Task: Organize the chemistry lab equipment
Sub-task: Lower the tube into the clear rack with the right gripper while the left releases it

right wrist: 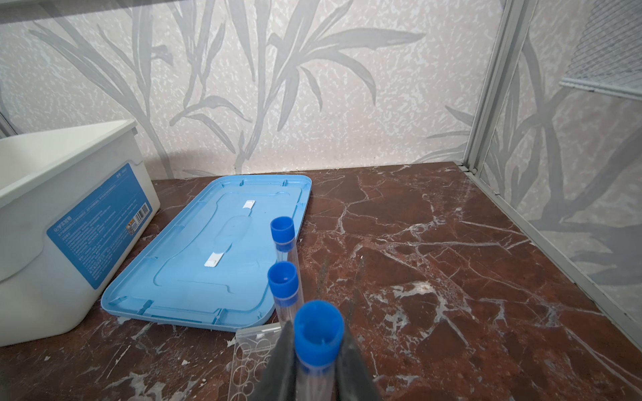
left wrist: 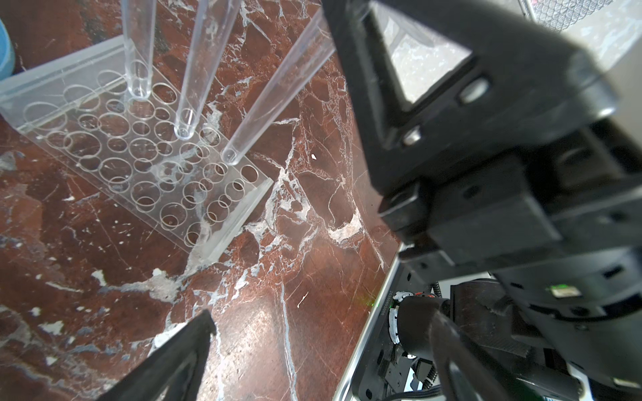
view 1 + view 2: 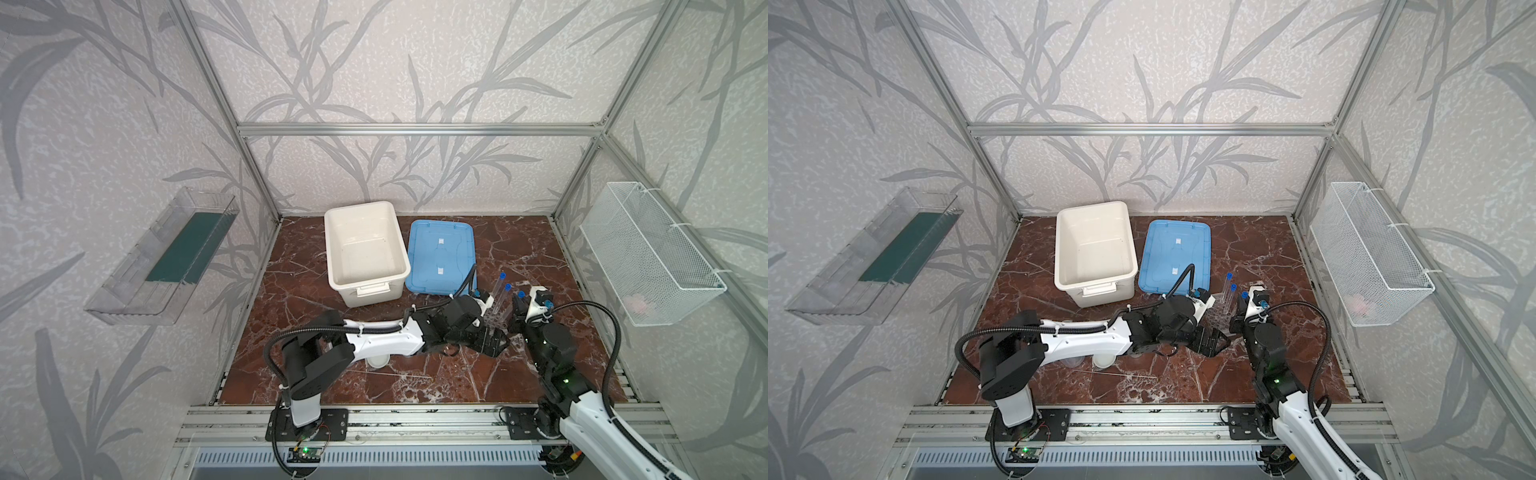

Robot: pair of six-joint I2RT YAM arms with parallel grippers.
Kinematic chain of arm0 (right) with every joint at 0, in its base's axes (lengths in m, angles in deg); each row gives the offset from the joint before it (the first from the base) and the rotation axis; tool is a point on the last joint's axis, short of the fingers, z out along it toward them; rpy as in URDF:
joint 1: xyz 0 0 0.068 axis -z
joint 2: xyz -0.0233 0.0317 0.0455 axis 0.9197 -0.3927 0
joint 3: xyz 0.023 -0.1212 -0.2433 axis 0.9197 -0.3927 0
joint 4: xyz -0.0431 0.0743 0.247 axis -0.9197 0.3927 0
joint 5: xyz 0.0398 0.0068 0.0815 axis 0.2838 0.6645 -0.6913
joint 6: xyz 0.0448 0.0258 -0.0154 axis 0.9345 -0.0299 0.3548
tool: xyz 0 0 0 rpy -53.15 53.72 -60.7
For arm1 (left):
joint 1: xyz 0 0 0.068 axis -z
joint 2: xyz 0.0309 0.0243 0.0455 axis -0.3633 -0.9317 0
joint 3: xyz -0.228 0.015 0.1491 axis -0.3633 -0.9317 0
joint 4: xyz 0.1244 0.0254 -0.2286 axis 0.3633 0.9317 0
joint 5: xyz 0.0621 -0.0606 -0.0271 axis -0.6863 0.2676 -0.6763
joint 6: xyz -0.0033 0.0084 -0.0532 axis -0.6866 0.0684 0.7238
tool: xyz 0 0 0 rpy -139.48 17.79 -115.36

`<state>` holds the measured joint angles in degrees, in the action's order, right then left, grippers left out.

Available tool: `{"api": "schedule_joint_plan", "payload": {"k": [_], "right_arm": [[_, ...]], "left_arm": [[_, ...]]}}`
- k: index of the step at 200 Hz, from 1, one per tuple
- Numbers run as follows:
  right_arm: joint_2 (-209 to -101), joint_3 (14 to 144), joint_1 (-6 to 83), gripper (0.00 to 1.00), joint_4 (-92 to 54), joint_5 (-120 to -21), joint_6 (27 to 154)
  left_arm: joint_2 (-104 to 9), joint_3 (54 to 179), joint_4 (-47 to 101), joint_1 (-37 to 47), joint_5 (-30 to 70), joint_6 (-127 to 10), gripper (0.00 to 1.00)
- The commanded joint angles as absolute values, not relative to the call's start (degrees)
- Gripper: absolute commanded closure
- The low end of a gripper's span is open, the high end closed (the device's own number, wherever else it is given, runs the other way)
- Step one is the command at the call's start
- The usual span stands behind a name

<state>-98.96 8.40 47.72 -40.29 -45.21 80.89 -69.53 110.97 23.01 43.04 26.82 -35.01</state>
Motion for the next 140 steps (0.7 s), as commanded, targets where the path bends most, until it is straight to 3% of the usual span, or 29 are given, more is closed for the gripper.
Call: {"api": "schedule_joint_plan", "payload": {"k": [1,140], "right_arm": [[-100.3,11.1,47.8,0.81,-39.5,-46.0,80.9],[-95.5,14.3,46.4,0.77,-26.5,-43.2,82.7]], "left_arm": [[-69.3,109.9,21.2,42.6,26.0,-33.7,0.01],[-65.1,101.2,13.0,39.8,26.3,-29.6,0.01]]}}
